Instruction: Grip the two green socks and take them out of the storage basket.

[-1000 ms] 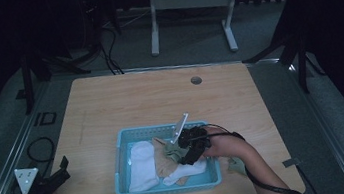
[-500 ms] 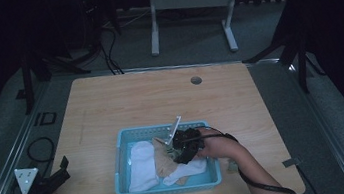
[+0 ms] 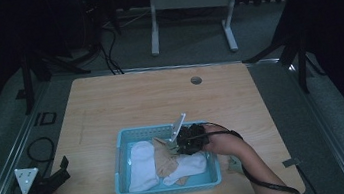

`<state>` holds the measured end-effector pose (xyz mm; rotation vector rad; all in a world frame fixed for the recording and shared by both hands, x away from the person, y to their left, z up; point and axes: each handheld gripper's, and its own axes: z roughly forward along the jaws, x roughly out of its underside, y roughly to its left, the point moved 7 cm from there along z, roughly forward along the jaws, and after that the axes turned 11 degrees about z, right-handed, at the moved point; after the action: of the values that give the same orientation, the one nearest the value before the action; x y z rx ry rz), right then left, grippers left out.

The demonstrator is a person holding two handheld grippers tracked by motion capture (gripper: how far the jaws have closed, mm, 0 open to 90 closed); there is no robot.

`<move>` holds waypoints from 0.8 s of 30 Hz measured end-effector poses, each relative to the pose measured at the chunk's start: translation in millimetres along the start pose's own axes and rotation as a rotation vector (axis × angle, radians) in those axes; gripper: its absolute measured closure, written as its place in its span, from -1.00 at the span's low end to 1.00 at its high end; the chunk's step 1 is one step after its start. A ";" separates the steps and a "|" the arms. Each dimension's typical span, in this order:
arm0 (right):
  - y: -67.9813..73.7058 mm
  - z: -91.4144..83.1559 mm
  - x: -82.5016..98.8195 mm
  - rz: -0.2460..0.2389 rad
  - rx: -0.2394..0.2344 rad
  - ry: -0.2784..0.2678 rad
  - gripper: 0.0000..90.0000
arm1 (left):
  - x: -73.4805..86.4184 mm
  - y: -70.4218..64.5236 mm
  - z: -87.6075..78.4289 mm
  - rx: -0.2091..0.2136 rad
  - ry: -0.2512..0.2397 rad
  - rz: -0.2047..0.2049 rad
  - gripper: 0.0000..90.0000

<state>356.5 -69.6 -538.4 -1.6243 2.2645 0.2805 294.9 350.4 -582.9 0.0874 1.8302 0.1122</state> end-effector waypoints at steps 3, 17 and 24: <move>-1.7 -6.6 0.6 0.005 0.008 -0.010 0.74 | 0.0 0.1 0.0 0.000 0.001 0.001 -0.99; 7.7 -59.5 -10.3 -0.051 -0.007 -0.099 0.76 | -0.1 0.1 -0.1 -0.005 -0.001 0.001 -0.99; 10.2 -95.0 -13.9 -0.072 0.003 -0.159 0.77 | 0.1 0.3 -0.2 -0.004 0.001 0.000 -0.99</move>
<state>335.9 -87.4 -445.7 -1.6178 2.0833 0.3735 294.6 350.7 -582.9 0.0846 1.8310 0.1158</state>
